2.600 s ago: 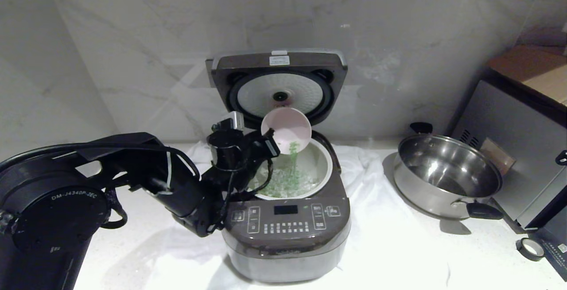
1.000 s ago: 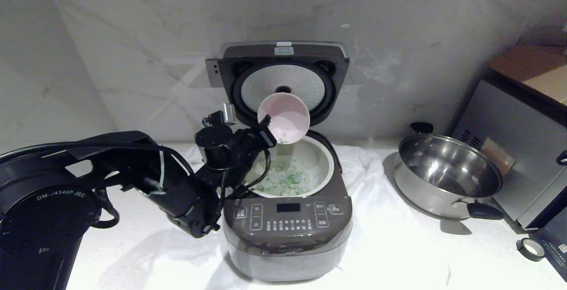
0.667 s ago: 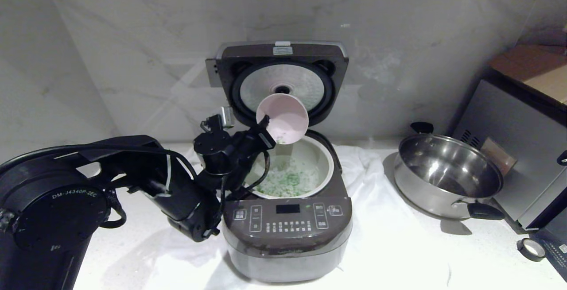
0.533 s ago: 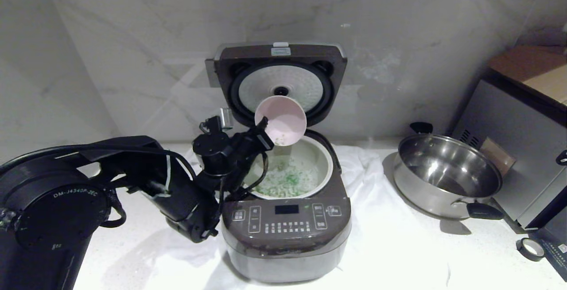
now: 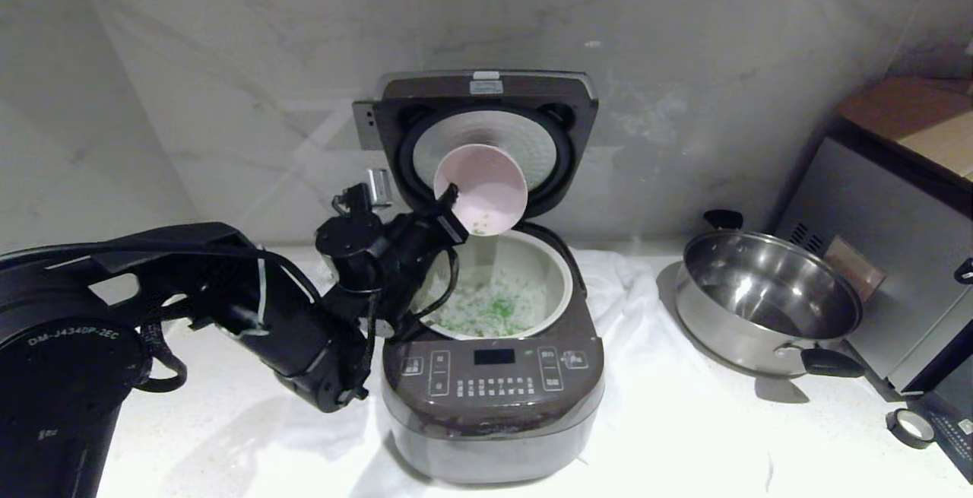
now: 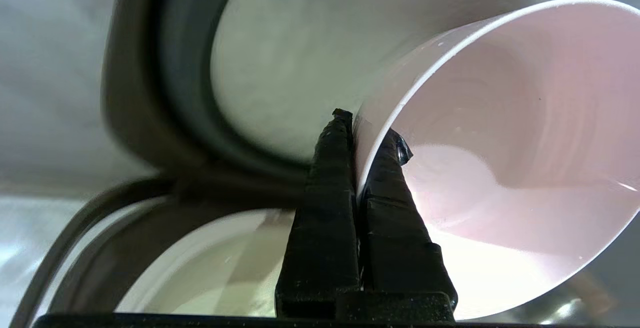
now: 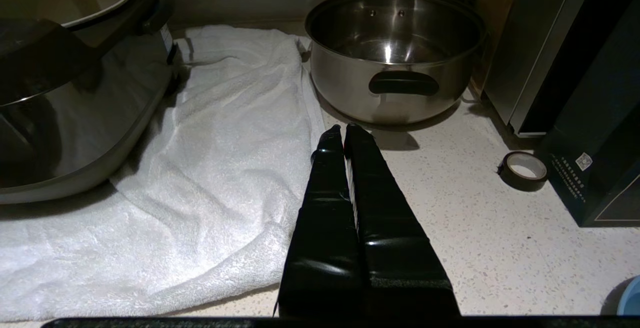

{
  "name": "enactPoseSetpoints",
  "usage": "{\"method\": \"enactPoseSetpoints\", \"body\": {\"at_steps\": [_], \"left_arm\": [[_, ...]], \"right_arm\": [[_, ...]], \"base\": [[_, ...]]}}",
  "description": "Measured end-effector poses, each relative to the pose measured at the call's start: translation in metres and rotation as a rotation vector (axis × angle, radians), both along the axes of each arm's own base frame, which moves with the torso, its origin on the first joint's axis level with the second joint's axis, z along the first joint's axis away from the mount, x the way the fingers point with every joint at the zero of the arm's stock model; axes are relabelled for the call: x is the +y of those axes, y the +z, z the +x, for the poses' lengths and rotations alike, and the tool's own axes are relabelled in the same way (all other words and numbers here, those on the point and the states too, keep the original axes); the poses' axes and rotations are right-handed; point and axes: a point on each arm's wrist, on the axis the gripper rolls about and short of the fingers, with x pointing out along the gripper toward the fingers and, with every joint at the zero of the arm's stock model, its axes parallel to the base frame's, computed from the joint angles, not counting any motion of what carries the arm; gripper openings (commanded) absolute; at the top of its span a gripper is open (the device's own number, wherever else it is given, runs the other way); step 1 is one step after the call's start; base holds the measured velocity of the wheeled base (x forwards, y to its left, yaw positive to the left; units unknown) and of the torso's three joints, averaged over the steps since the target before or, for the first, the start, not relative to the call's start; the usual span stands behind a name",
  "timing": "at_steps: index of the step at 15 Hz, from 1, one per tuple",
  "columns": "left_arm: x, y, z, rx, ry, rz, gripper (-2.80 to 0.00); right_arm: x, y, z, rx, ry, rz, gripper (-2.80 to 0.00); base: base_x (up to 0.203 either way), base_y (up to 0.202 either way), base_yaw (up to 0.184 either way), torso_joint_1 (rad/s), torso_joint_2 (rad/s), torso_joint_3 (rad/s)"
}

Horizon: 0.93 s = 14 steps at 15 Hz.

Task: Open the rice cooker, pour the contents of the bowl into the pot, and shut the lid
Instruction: Pour the water from the bowl into the rice cooker

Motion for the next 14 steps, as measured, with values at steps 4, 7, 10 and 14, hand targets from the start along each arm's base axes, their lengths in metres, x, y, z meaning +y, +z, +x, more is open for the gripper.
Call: {"method": "enactPoseSetpoints", "body": {"at_steps": [4,7,10,14], "left_arm": [[0.003,0.007,-0.014,0.016,-0.045,-0.025,-2.8],[0.008,0.002,-0.014,0.009,-0.053,0.052,-2.8],[0.014,0.003,-0.029,-0.012,-0.11,0.171,-2.8],[0.026,0.019,-0.044,0.109,-0.133,0.255,-2.8]], "right_arm": [[0.0,0.0,0.0,0.0,0.0,0.0,-2.8],[0.0,0.0,0.0,0.0,0.0,0.0,-2.8],[0.0,0.0,0.0,0.0,0.0,0.0,-2.8],[0.0,0.0,0.0,0.0,0.0,0.0,-2.8]], "base": [[0.0,0.0,0.0,0.0,0.0,0.0],[0.0,0.0,0.0,0.0,0.0,0.0],[0.0,0.0,0.0,0.0,0.0,0.0],[0.0,0.0,0.0,0.0,0.0,0.0]]}}
